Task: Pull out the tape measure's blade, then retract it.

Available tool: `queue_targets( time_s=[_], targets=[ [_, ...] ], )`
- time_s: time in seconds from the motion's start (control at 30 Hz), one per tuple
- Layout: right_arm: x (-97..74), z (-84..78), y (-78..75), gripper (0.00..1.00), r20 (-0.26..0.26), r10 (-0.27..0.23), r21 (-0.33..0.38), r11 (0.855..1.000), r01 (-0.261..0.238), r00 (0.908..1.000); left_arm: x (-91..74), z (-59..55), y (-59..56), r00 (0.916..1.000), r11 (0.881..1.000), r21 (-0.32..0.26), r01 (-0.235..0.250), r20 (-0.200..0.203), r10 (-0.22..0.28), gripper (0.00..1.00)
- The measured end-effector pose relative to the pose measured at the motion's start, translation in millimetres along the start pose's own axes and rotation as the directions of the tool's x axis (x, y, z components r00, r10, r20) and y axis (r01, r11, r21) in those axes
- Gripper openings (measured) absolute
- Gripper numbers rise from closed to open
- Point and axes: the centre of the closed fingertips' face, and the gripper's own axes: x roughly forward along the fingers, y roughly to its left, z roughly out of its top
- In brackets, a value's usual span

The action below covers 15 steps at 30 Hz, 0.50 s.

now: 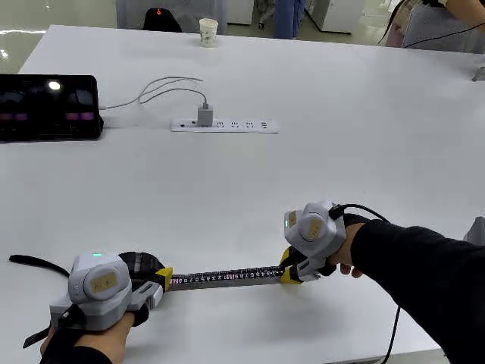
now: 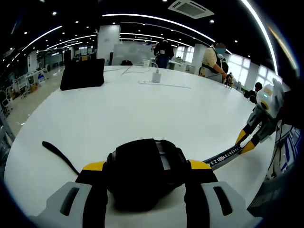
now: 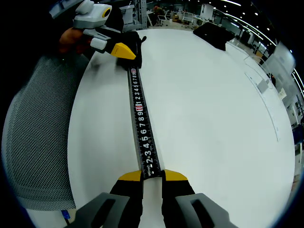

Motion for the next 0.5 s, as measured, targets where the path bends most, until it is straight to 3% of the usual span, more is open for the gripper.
queue_targets(
  time_s=[0.5],
  targets=[
    [2.5, 4.5, 0.7, 0.11, -0.001, 0.004, -0.013, 1.000, -0.004, 1.0000, 0.2, -0.2, 0.2, 1.0000, 1.000, 0.001, 0.003, -0.003, -0.003, 0.61]
  ],
)
